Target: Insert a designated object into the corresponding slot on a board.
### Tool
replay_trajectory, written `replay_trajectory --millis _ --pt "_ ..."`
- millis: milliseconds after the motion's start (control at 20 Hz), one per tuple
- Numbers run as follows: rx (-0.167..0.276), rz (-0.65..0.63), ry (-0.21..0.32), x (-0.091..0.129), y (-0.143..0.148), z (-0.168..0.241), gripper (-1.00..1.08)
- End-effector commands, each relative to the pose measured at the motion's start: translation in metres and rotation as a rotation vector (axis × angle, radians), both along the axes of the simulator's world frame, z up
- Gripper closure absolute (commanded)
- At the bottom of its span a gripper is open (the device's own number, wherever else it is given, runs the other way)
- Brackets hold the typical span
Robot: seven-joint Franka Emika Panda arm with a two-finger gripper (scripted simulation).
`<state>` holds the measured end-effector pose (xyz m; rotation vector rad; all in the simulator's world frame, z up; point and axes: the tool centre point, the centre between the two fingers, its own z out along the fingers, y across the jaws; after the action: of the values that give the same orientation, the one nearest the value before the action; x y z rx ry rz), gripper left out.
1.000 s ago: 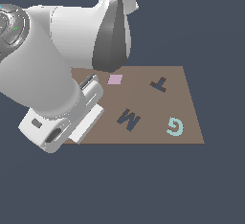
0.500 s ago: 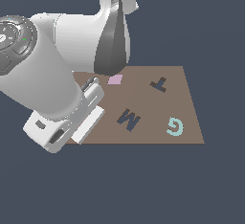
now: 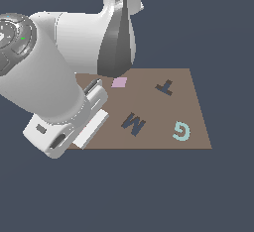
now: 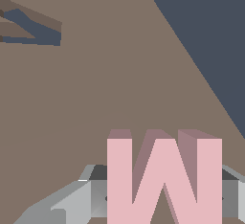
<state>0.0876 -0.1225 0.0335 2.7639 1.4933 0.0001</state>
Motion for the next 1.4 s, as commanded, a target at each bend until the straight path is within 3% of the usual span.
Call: replay_trajectory --millis 0,350,700,1350 --pt "0.000 0.001 0.001 0.000 0.000 0.000 1.08" --pt "0.000 0.055 0.001 0.003 0.004 0.000 1.08" --pt "0.000 0.192 0.001 0.011 0.016 0.001 1.08" --pt "-0.001 0.675 0.000 0.025 0.065 0.003 1.08"
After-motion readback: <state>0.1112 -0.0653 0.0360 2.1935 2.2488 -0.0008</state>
